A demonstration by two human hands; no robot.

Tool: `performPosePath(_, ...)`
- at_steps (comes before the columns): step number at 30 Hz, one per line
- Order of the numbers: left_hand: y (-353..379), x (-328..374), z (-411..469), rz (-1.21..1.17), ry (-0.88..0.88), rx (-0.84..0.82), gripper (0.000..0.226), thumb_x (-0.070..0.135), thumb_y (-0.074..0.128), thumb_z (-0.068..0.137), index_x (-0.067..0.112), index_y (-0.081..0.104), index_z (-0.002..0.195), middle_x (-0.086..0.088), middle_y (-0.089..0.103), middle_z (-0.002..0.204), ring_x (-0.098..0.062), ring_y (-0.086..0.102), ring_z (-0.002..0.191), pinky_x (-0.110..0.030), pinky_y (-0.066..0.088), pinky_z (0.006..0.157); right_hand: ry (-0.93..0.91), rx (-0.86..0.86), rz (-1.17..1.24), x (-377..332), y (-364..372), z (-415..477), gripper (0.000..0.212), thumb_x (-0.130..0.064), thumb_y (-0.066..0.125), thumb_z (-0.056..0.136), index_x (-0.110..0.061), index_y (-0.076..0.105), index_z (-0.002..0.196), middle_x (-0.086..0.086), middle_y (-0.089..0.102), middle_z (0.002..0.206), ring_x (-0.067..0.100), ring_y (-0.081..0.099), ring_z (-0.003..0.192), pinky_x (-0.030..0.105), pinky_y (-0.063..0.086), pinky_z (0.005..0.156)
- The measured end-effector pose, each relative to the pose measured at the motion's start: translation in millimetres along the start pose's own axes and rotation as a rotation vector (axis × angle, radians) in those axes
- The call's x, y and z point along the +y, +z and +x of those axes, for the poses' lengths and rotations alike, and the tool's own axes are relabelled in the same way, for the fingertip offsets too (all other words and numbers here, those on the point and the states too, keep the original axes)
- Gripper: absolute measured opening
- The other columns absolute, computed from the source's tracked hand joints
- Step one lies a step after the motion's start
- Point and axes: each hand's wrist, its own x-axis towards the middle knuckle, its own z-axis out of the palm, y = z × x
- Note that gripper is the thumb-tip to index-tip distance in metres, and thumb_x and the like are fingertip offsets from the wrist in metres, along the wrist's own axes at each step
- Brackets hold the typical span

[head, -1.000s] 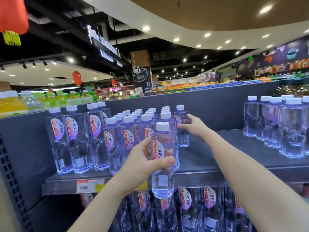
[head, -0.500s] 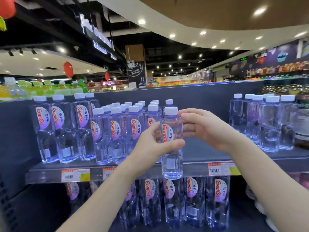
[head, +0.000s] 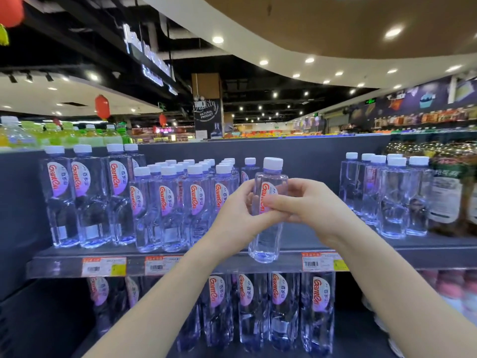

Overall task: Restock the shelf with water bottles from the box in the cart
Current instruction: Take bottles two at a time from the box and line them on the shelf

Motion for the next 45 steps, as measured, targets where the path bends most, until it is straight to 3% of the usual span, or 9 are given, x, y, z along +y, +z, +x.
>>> performPosePath(4, -7.8, 10.0, -11.5, 0.268, 0.002, 0.002, 0.052, 0.046, 0.080, 0.086, 0.051, 0.047, 0.126, 0.029, 0.064, 0.114, 0.020, 0.059, 0.101, -0.014, 0.049, 0.088, -0.016, -0.064, 0.012, -6.7, -4.4, 10.1, 0.007, -0.014, 0.082, 0.085, -0.014, 0.077, 0.090, -0.002, 0.078, 0.083, 0.010, 0.074, 0.077, 0.023, 0.058, 0.064)
performPosePath(6, -14.2, 11.4, -17.4, 0.375, 0.017, 0.048, 0.063, 0.047, 0.077, 0.088, 0.045, 0.042, 0.141, 0.026, 0.057, 0.122, 0.017, 0.057, 0.103, -0.008, 0.045, 0.081, -0.041, -0.045, -0.020, -7.3, -7.3, 16.5, 0.008, -0.017, 0.083, 0.084, -0.016, 0.077, 0.090, -0.005, 0.078, 0.082, 0.007, 0.074, 0.078, 0.023, 0.058, 0.066)
performPosePath(10, -26.9, 11.0, -25.7, 0.626, 0.098, 0.065, 0.069, 0.048, 0.066, 0.096, 0.029, 0.036, 0.154, 0.012, 0.053, 0.142, -0.005, 0.054, 0.122, -0.028, 0.046, 0.102, -0.034, 0.026, -0.085, 2.6, -8.0, 36.5, 0.019, -0.025, 0.089, 0.079, -0.015, 0.079, 0.092, 0.000, 0.080, 0.089, 0.016, 0.078, 0.088, 0.039, 0.063, 0.082)
performPosePath(14, -28.2, 11.3, -32.4, 0.864, 0.161, 0.040, 0.061, 0.047, 0.059, 0.099, 0.030, 0.036, 0.153, 0.009, 0.048, 0.140, -0.012, 0.050, 0.126, -0.032, 0.047, 0.099, -0.027, 0.092, -0.205, 22.2, 1.9, 59.6, 0.028, -0.030, 0.089, 0.074, -0.012, 0.078, 0.093, 0.012, 0.078, 0.094, 0.021, 0.075, 0.087, 0.053, 0.057, 0.092)
performPosePath(20, -31.0, -1.7, -39.4, 1.058, 0.199, 0.066, 0.057, 0.051, 0.050, 0.094, 0.031, 0.048, 0.147, 0.001, 0.049, 0.141, -0.023, 0.053, 0.117, -0.039, 0.049, 0.098, 0.038, 0.104, -0.272, 51.0, 17.2, 90.3, 0.031, -0.034, 0.086, 0.077, -0.010, 0.075, 0.091, 0.016, 0.077, 0.095, 0.019, 0.065, 0.077, 0.043, 0.058, 0.076)
performPosePath(24, -36.2, -10.6, -46.3, 1.067, 0.170, 0.099, 0.061, 0.054, 0.043, 0.091, 0.029, 0.050, 0.146, 0.001, 0.052, 0.140, -0.023, 0.053, 0.119, -0.039, 0.050, 0.098, 0.121, 0.067, -0.349, 58.9, 13.2, 104.0, 0.035, -0.029, 0.089, 0.073, -0.021, 0.072, 0.103, 0.001, 0.077, 0.095, 0.022, 0.074, 0.091, 0.040, 0.062, 0.074)
performPosePath(28, -39.2, -18.5, -52.8, 1.056, 0.145, 0.070, 0.060, 0.053, 0.042, 0.093, 0.030, 0.046, 0.148, 0.004, 0.049, 0.142, -0.020, 0.051, 0.125, -0.037, 0.049, 0.101, 0.158, 0.047, -0.377, 65.2, 6.7, 110.5, 0.044, -0.019, 0.093, 0.069, -0.027, 0.071, 0.106, -0.004, 0.076, 0.096, 0.019, 0.074, 0.092, 0.043, 0.064, 0.080)
performPosePath(36, -37.3, -23.3, -58.0, 1.026, 0.121, 0.069, 0.063, 0.049, 0.044, 0.094, 0.034, 0.035, 0.155, 0.007, 0.047, 0.146, -0.019, 0.050, 0.124, -0.039, 0.047, 0.103, 0.105, 0.101, -0.377, 77.3, 20.6, 122.2, 0.056, -0.024, 0.094, 0.070, -0.024, 0.065, 0.118, -0.005, 0.074, 0.101, 0.017, 0.072, 0.097, 0.043, 0.060, 0.089)
performPosePath(45, -40.1, -22.3, -63.7, 1.044, 0.104, 0.071, 0.064, 0.050, 0.043, 0.095, 0.036, 0.032, 0.156, 0.007, 0.047, 0.145, -0.019, 0.050, 0.123, -0.035, 0.044, 0.104, 0.099, 0.161, -0.371, 80.2, 26.1, 125.6, 0.051, -0.025, 0.091, 0.076, -0.022, 0.063, 0.118, -0.004, 0.071, 0.100, 0.014, 0.069, 0.093, 0.023, 0.049, 0.065)
